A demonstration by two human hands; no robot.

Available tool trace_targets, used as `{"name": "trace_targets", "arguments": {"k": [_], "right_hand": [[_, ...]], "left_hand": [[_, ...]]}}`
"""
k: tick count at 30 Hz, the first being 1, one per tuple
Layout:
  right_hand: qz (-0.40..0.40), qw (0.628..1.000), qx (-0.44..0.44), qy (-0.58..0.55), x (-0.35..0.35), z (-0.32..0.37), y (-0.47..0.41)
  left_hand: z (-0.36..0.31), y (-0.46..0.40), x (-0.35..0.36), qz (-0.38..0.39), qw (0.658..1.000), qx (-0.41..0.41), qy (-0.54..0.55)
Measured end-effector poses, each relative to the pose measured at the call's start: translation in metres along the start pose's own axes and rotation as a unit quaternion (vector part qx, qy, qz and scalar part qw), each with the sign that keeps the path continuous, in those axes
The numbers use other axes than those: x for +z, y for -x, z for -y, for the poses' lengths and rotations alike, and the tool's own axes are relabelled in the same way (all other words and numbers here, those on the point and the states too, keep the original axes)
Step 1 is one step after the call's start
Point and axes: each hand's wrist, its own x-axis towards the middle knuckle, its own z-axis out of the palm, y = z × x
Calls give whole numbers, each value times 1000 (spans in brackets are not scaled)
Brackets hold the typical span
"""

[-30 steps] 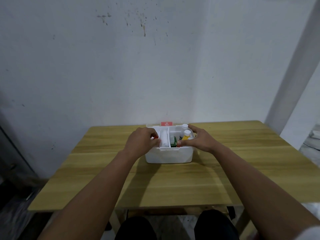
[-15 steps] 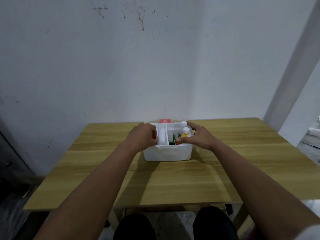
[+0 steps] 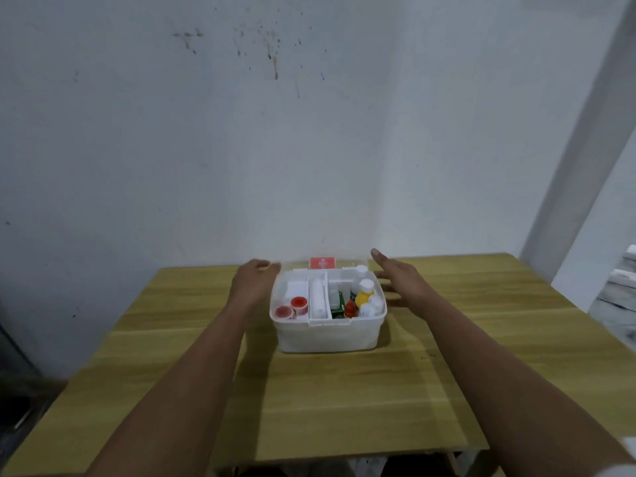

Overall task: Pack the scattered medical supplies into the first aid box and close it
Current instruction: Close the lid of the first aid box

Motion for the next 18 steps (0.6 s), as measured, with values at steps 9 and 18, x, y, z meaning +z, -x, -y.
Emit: {"name": "trace_targets", "arguments": {"k": [9, 18], "right_hand": [[-24, 993, 77, -90, 21, 11, -42], [-47, 987, -38, -148, 18, 60, -12]], "left_hand": [[-5, -45, 17, 94, 975, -135, 149], [-43, -19, -5, 72, 978, -32, 196]]}}
